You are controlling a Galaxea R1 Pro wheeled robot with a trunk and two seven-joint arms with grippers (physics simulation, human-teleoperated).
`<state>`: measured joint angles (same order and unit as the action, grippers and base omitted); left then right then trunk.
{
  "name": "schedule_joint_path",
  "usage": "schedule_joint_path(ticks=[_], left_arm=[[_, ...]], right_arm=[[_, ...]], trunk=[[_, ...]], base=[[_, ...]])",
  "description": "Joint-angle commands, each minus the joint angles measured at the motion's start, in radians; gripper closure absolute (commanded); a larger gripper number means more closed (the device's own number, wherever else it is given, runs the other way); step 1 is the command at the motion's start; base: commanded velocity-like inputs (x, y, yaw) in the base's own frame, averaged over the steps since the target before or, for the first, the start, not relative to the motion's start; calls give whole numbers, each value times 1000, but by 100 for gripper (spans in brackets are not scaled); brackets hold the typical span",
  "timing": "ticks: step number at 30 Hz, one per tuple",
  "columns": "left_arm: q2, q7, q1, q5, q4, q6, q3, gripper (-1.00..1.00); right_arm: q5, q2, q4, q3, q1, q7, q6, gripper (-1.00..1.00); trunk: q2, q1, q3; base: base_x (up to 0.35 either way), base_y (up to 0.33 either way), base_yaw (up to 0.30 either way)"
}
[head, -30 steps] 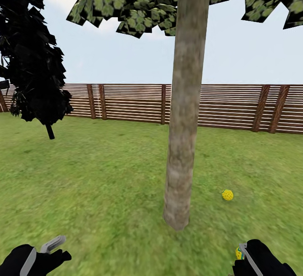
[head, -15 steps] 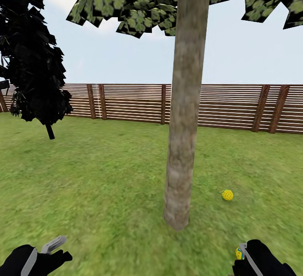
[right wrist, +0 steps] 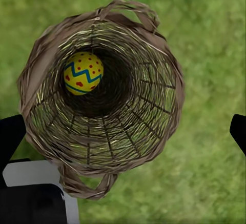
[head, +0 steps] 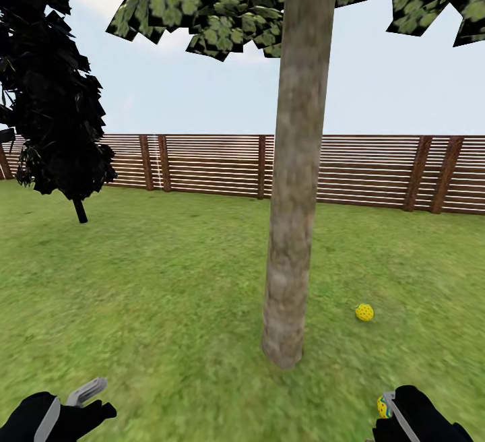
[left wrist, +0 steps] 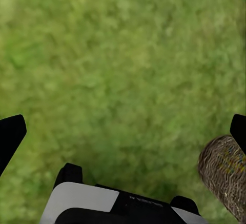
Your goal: Take the three Easter eggs out of the wicker basket on the lawn in the garden, then place them on the lawn next to a single tree (choose any tree) so that all three eggs are next to the same tree and none are left in the basket.
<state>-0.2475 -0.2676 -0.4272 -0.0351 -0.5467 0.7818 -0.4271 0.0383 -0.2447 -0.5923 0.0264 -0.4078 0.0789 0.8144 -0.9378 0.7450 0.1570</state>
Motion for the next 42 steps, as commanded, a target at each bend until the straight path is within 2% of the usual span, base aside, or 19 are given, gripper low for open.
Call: schedule_joint_path(ticks=[1, 23, 31, 42], left_arm=[[0, -2, -1, -3, -1, 7, -4, -100], [9, -1, -1, -3, 0, 7, -2, -100], [19, -1, -1, -2, 0, 7, -2, -100], [20, -1, -1, -2, 0, 7, -2, -100]], right_arm=[[4, -1, -1, 3, 0, 6, 5, -100], [2, -5, -4, -1, 0, 7, 6, -100], [0, -44, -6, -3, -1, 37, 16, -100], [2, -45, -77, 1, 0, 41, 40, -100]], trunk=[[-1, 0, 2], [-155, 85, 70], [-211, 115, 96], [-288, 157, 130]], base=[[0, 0, 0], [0, 0, 0], [0, 0, 0], [0, 0, 0]])
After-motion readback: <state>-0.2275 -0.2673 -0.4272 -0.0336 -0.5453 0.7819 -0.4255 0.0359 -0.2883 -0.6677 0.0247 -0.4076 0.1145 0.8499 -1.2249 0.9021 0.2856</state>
